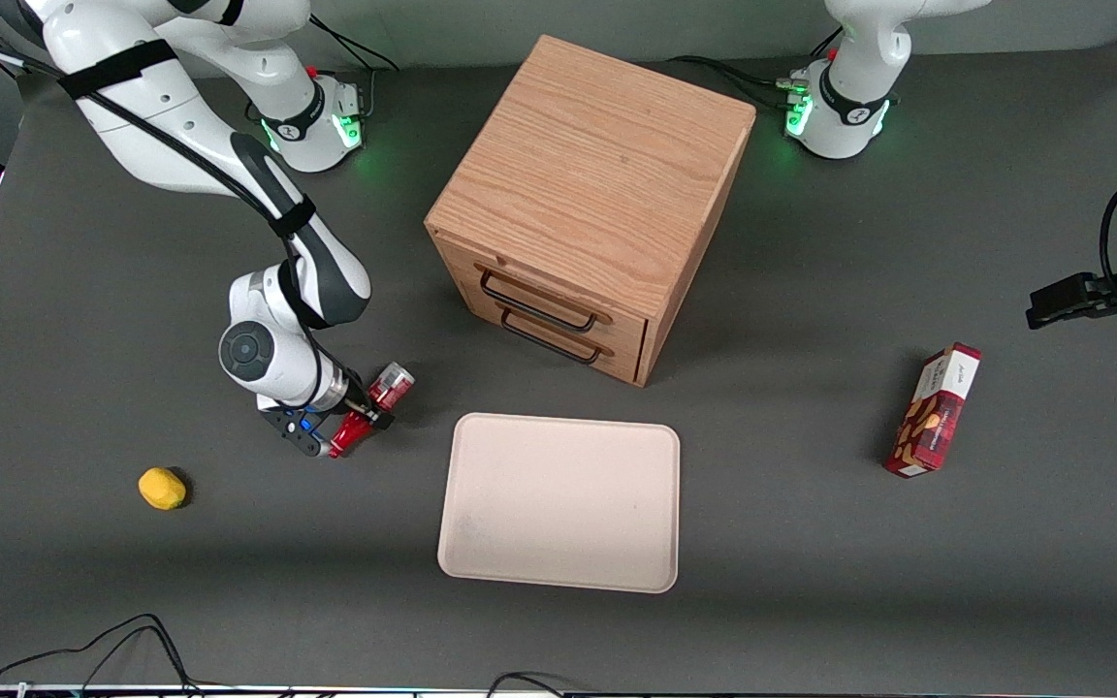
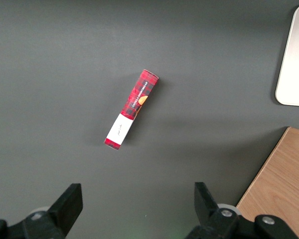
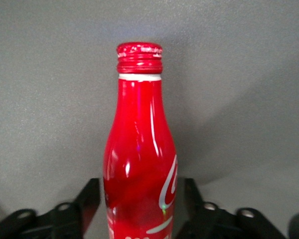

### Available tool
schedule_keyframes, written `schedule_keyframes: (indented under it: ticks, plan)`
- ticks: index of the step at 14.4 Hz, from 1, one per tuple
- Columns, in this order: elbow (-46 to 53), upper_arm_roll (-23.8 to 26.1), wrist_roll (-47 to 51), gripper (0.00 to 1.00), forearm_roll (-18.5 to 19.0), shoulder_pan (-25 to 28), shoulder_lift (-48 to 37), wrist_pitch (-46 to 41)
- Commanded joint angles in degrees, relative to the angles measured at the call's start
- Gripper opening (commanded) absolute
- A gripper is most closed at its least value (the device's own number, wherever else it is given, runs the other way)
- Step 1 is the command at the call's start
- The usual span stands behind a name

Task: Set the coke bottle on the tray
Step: 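Lift the bottle with the right gripper and carry it over the cream tray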

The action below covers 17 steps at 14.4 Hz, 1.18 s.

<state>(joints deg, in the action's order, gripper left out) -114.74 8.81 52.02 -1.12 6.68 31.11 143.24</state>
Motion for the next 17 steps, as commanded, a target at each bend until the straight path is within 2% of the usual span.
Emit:
schedule_keyframes:
  ticks: [1,3,5,7,13,17]
  plan:
    - [-0.13,0.16,1.50,0.37,0.51,0.00,0.09,1.34]
    - [0.04,0.16,1.07,0.13,0.51,0.00,-0.70,0.99]
    - [0.57,0.16,0.54,0.02,0.51,-0.09,-2.45,0.46]
    - [4.32,0.16,-2.96,0.01,0.51,-0.35,-4.47,-5.12]
    - [31.46,0.25,-7.98,0.02,0.33,-0.27,-2.91,-31.85]
    - [46.85,0.25,-16.75,0.02,0.59,2.18,2.01,-40.14]
